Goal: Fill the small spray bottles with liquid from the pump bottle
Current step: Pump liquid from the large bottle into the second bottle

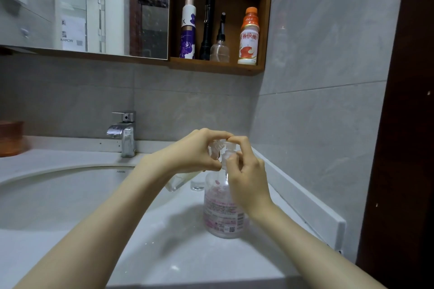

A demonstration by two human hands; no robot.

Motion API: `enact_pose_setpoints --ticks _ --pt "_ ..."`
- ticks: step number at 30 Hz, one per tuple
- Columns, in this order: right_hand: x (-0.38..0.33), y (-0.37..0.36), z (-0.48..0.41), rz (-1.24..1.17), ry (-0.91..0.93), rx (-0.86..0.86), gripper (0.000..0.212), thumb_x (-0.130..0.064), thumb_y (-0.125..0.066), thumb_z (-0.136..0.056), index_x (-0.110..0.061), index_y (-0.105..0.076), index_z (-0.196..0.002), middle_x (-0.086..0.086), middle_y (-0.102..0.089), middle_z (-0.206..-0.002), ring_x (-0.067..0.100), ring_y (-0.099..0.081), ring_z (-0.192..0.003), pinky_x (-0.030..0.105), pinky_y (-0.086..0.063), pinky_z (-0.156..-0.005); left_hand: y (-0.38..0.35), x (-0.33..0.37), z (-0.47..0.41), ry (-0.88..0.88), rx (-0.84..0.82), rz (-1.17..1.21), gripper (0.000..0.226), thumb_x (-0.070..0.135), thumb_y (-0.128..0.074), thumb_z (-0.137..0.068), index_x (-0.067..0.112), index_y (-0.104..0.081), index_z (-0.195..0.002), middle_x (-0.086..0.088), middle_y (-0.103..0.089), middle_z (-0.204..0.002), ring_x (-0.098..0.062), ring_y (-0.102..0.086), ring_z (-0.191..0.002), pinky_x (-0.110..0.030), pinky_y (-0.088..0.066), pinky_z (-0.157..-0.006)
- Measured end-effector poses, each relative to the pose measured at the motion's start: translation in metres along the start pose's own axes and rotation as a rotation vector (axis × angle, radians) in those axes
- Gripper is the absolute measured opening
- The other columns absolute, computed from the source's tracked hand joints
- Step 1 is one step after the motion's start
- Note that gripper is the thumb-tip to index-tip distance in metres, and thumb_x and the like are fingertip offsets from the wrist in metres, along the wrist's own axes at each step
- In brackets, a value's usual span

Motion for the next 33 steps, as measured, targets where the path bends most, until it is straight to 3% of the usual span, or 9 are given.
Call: enact_pose_setpoints --ticks 4,6,11,17,24,29,33 --pt "0.0014 -0.0009 0.0053 0.003 0.000 0.005 0.029 -0.035 -0.030 -0.086 -0.043 -0.044 -0.109 -0.006 -0.040 -0.045 0.013 -0.038 -0.046 0.032 -0.031 -0.049 0.0001 0.0022 0.0009 0.007 -0.021 -0.010 0.056 -0.001 -0.064 -0.072 0.028 -0.059 -0.120 0.020 -0.053 -0.048 0.001 -0.047 -0.044 -0.010 -0.037 -0.051" --pt "-0.0004 -0.0009 0.0065 0.015 0.003 0.006 0.043 -0.043 -0.023 -0.083 -0.041 -0.045 -0.120 -0.009 -0.044 -0.048 0.013 -0.038 -0.045 0.027 -0.028 -0.049 0.0034 0.0028 -0.0002 0.011 -0.025 -0.014 0.056 0.001 -0.065 -0.072 0.029 -0.059 -0.120 0.019 -0.054 -0.049 0.000 -0.048 -0.045 -0.013 -0.039 -0.053" --pt "-0.0032 0.0039 0.0043 0.025 0.017 0.019 0.058 -0.048 -0.016 -0.077 -0.039 -0.045 -0.127 -0.012 -0.047 -0.051 0.013 -0.039 -0.046 0.027 -0.028 -0.050 0.0062 0.0070 -0.0025 0.000 -0.036 -0.018 0.055 0.002 -0.066 -0.072 0.029 -0.059 -0.119 0.020 -0.055 -0.050 -0.002 -0.048 -0.045 -0.014 -0.041 -0.053" --pt "-0.0053 0.0023 0.0036 0.023 0.008 0.009 0.043 -0.034 -0.029 -0.086 -0.039 -0.046 -0.125 -0.006 -0.042 -0.047 0.013 -0.041 -0.048 0.031 -0.033 -0.051 0.0065 0.0082 -0.0018 0.003 -0.043 -0.008 0.054 0.003 -0.067 -0.074 0.029 -0.057 -0.121 0.022 -0.055 -0.049 0.000 -0.048 -0.044 -0.015 -0.042 -0.054" --pt "-0.0029 0.0031 0.0056 0.006 0.015 0.018 0.054 -0.046 -0.020 -0.076 -0.041 -0.045 -0.124 -0.008 -0.043 -0.048 0.014 -0.039 -0.046 0.029 -0.030 -0.048 0.0048 0.0079 -0.0009 -0.003 -0.032 -0.002 0.054 0.005 -0.069 -0.074 0.028 -0.058 -0.121 0.022 -0.054 -0.050 0.001 -0.048 -0.045 -0.015 -0.041 -0.054" --pt "-0.0037 0.0031 0.0035 -0.005 0.030 0.017 0.037 -0.029 -0.032 -0.084 -0.046 -0.043 -0.116 -0.005 -0.040 -0.048 0.014 -0.038 -0.047 0.036 -0.034 -0.051 0.0068 0.0077 -0.0022 -0.025 0.002 0.003 0.051 0.005 -0.068 -0.074 0.028 -0.059 -0.118 0.019 -0.052 -0.049 0.001 -0.045 -0.044 -0.009 -0.034 -0.050" --pt "-0.0028 0.0032 -0.0006 -0.009 0.036 0.023 0.026 -0.027 -0.034 -0.084 -0.042 -0.042 -0.102 -0.005 -0.040 -0.046 0.014 -0.038 -0.047 0.035 -0.034 -0.051 0.0020 0.0041 -0.0009 -0.033 0.027 0.012 0.053 -0.003 -0.064 -0.072 0.026 -0.059 -0.116 0.019 -0.050 -0.045 0.002 -0.043 -0.042 -0.008 -0.031 -0.049"
Point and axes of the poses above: each hand's wrist, its own z-axis away from the middle knuckle, its own y-axis out of the back of the hand, x = y × z, the point moved 10 cm from there along -z, towards the middle knuckle
